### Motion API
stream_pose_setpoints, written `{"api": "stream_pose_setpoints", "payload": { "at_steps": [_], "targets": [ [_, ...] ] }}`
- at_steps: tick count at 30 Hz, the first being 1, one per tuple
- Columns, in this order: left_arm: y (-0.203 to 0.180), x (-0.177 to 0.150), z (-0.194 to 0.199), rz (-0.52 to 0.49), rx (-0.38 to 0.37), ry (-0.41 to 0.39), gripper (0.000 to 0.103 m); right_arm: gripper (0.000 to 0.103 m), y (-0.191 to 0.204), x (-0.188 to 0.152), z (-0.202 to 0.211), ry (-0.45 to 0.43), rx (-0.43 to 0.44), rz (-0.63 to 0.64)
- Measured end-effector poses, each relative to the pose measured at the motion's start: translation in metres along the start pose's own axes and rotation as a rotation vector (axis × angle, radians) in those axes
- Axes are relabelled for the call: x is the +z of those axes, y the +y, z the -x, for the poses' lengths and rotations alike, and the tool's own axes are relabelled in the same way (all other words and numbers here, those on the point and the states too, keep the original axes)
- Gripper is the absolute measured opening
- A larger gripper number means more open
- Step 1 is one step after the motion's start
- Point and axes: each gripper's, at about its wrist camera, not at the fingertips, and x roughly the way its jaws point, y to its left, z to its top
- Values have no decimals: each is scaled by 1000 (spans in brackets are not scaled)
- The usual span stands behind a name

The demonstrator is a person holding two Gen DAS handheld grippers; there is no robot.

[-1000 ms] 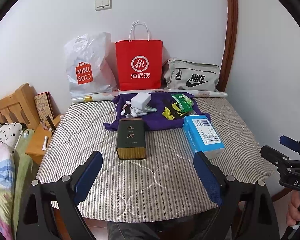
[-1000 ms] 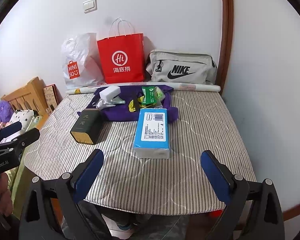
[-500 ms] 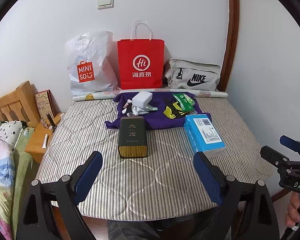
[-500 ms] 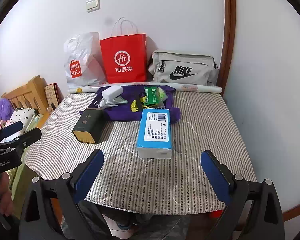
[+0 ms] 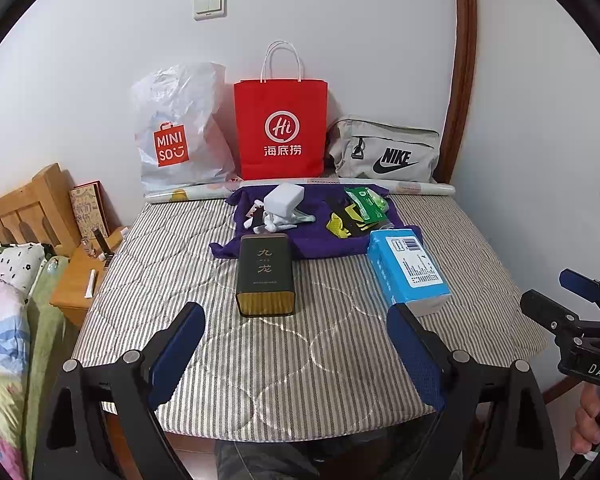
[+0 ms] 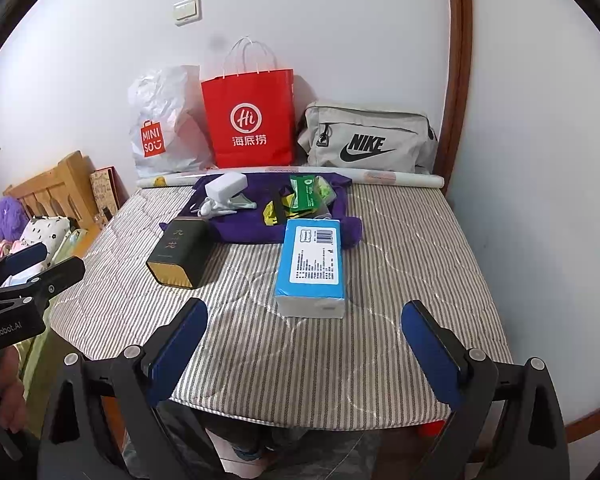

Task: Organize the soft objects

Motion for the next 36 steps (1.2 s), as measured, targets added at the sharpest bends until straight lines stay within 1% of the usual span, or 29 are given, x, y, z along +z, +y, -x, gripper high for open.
{"api": "stream_pose_setpoints", "payload": {
  "at_steps": [36],
  "targets": [
    [-1, -2, 0, 3, 4, 0, 92, 97, -1, 2, 2, 0, 8, -3]
  ]
}}
